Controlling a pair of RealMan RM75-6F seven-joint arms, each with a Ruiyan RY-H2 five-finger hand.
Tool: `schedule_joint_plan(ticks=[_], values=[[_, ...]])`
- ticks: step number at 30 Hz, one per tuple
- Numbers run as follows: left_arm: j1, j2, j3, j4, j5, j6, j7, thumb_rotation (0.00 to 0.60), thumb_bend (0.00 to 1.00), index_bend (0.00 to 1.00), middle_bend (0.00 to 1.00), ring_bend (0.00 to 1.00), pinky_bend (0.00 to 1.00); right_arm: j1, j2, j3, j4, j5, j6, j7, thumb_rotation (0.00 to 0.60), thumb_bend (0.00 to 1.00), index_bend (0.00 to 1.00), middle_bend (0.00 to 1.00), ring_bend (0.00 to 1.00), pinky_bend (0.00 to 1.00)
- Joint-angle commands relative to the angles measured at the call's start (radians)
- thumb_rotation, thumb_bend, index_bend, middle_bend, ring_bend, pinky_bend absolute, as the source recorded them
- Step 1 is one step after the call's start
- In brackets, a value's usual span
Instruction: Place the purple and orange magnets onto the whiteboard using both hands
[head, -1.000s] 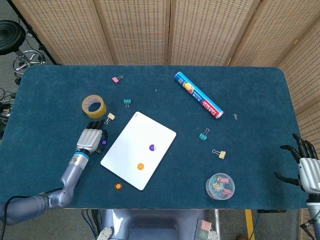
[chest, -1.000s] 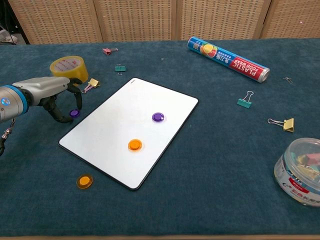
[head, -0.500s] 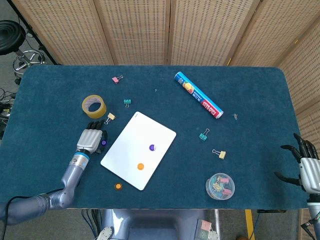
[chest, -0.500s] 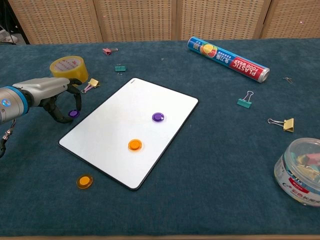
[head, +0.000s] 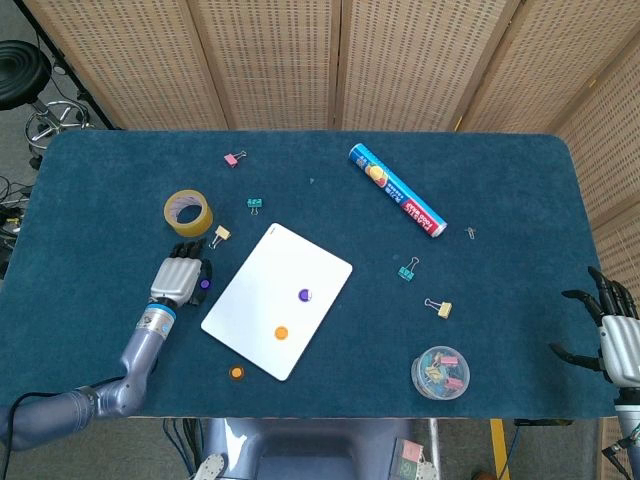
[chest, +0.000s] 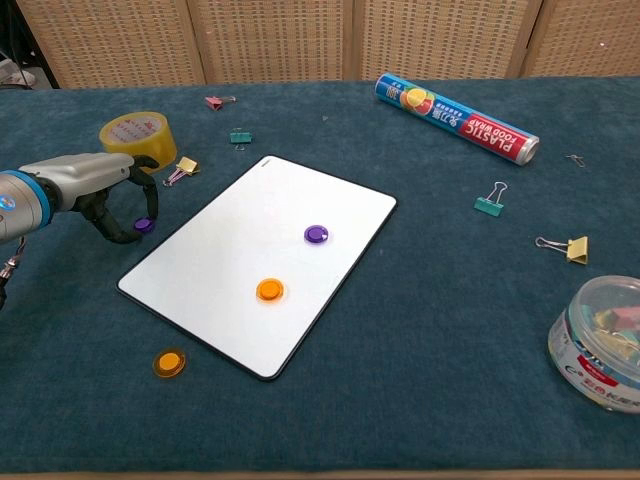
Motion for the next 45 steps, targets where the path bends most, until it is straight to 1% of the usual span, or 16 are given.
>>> schedule_joint_plan(ticks=[1,5,10,18,22,25,36,45], values=[[0.0,0.004,-0.002,-0.006,0.002,0.002,-0.002,0.6,0.35,0.5,0.0,0.0,0.0,0.0,0.0,0.0,-0.001,0.0,-0.001,0.0,0.6,0.0,0.27,0.0,0.0,0.0],[-0.001,0.016,-0.008,-0.027,0.009,0.011,-0.004,0.6,0.35,0.5,0.0,0.0,0.0,-0.001,0.0,0.001,-0.001,0.001,-0.003,0.0,0.6,0.0,0.27,0.0,0.0,0.0],[-0.02,0.037,-0.034,-0.072,0.008,0.013,-0.002,0.6,0.35,0.5,0.0,0.0,0.0,-0.001,0.001,0.003,-0.003,0.002,-0.003,-0.001,0.6,0.0,0.27,0.0,0.0,0.0],[-0.076,0.023,-0.064,-0.093,0.012,0.005,0.028,0.6,0.35,0.5,0.0,0.0,0.0,-0.002,0.002,0.005,-0.003,0.004,-0.003,0.002,0.6,0.0,0.27,0.0,0.0,0.0],[-0.133,-0.025,-0.071,-0.076,-0.006,-0.008,0.087,0.6,0.35,0.5,0.0,0.0,0.0,-0.002,0.004,0.007,-0.002,0.006,-0.006,0.009,0.6,0.0,0.27,0.0,0.0,0.0],[-0.155,-0.053,-0.075,-0.062,-0.024,-0.009,0.108,0.6,0.35,0.5,0.0,0.0,0.0,-0.003,0.005,0.008,0.0,0.007,-0.006,0.013,0.6,0.0,0.27,0.0,0.0,0.0],[-0.217,-0.157,-0.081,0.015,-0.032,-0.023,0.116,0.6,0.35,0.5,0.0,0.0,0.0,-0.004,0.006,0.012,0.003,0.01,-0.006,0.016,0.6,0.0,0.27,0.0,0.0,0.0],[-0.237,-0.207,-0.082,0.05,-0.056,-0.016,0.129,0.6,0.35,0.5,0.0,0.0,0.0,-0.006,0.009,0.015,0.005,0.014,-0.006,0.022,0.6,0.0,0.27,0.0,0.0,0.0]])
